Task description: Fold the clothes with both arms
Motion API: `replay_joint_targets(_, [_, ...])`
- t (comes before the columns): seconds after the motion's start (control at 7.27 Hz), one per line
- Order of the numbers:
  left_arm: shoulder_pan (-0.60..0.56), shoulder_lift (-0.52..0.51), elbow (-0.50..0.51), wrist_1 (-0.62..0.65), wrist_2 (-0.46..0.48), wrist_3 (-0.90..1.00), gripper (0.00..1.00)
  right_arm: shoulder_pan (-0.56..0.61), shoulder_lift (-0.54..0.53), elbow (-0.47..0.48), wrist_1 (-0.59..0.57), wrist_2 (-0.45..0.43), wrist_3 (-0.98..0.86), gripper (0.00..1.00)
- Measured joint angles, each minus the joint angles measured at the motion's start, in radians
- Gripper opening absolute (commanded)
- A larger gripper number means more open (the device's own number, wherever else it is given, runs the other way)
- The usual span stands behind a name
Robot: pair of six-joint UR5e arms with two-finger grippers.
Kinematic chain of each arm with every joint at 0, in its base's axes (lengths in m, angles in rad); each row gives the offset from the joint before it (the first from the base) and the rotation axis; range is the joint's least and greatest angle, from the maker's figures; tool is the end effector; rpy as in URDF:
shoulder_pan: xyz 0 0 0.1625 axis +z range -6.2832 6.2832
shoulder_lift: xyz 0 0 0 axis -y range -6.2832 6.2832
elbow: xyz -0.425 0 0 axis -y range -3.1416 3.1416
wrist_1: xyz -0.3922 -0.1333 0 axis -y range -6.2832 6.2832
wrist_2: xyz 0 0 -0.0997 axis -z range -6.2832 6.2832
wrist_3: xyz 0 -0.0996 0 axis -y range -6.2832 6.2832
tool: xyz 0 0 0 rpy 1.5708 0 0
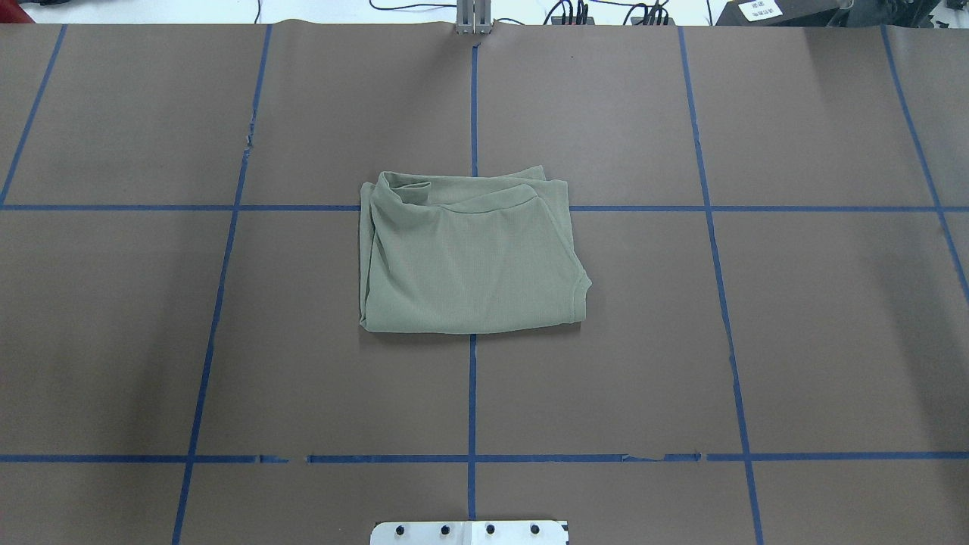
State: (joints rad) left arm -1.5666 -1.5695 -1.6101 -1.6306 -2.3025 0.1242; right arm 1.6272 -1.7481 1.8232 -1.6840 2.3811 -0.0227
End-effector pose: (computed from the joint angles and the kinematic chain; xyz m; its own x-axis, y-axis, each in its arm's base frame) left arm -0.0647 -0.4981 0.6366 0.7375 0.1911 -0.6477 -0.0963 0.9791 0.1793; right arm 0.0843 -0.4090 0.6238 0.6877 0.0438 0.7246 -0.0407 0.9989 -0.0216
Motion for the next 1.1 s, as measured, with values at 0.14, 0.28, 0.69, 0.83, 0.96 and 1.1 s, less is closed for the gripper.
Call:
replay_joint_targets(0.14, [0.0,0.0,0.0,0.0,0.0,0.0,1.0,0.016,-0.005,-0.025,0.003,-0.016,-0.065,1.0])
replay_joint_targets(0.28, [0.0,0.001,0.0,0.0,0.0,0.001,1.0,0.025,-0.007,-0.049,0.008,-0.023,-0.099,1.0])
replay_joint_targets(0.69, [0.0,0.002,0.001,-0.001,-0.001,0.003,1.0,0.031,-0.005,-0.084,0.01,-0.023,-0.104,1.0])
replay_joint_targets(0.83, [0.0,0.003,0.003,-0.002,-0.001,0.003,1.0,0.031,-0.004,-0.087,0.01,-0.023,-0.102,1.0])
replay_joint_targets(0.96, [0.0,0.003,0.004,-0.002,-0.001,0.002,1.0,0.031,-0.004,-0.087,0.011,-0.022,-0.094,1.0])
replay_joint_targets(1.1, [0.0,0.003,0.006,-0.002,-0.002,0.001,1.0,0.031,-0.003,-0.088,0.025,-0.02,-0.072,1.0])
